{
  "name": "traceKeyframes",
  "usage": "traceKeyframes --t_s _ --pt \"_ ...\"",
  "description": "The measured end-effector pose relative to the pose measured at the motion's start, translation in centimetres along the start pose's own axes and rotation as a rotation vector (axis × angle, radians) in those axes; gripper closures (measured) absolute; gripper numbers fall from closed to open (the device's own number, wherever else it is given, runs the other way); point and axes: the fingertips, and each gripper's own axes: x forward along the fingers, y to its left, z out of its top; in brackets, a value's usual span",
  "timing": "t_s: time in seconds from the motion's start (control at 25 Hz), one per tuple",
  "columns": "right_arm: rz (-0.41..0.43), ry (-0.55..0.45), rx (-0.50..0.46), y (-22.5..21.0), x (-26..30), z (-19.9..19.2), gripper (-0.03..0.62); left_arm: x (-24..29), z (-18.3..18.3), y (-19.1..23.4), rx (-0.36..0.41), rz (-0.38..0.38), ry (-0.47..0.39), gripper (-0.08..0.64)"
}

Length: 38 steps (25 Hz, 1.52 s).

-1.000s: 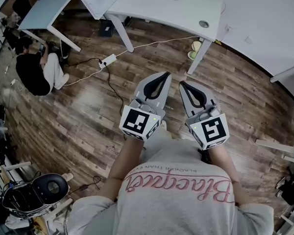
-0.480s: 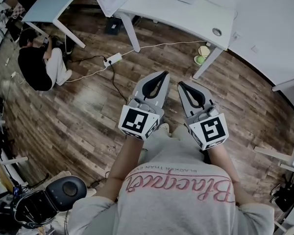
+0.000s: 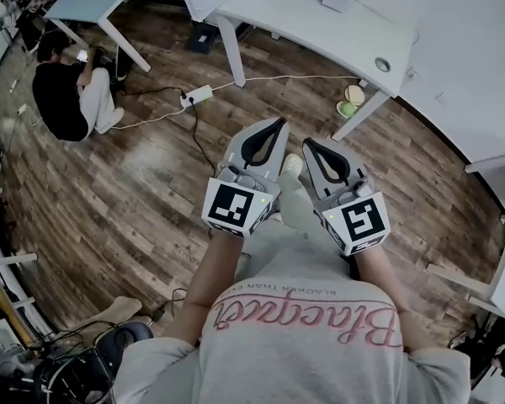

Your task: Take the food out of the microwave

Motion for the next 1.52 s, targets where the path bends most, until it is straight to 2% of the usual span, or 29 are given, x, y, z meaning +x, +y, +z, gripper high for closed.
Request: traceKeyframes --t_s 0.28,0.64,1.52 --pt "0.023 -0.024 -0.009 -1.2 1.5 0.1 0.583 1.4 -0.1 1.0 0.018 0.019 -0.009 0.555" --pt "0.026 -0.038 0.012 -5.1 5.7 0.6 0.583 6.1 0.0 4.0 0.028 0.0 0.014 0.554" --pt "0.016 -0.07 0.001 -18.1 18.5 3.8 0.583 20.2 0.4 14.0 0.04 -0.002 0.027 0.555"
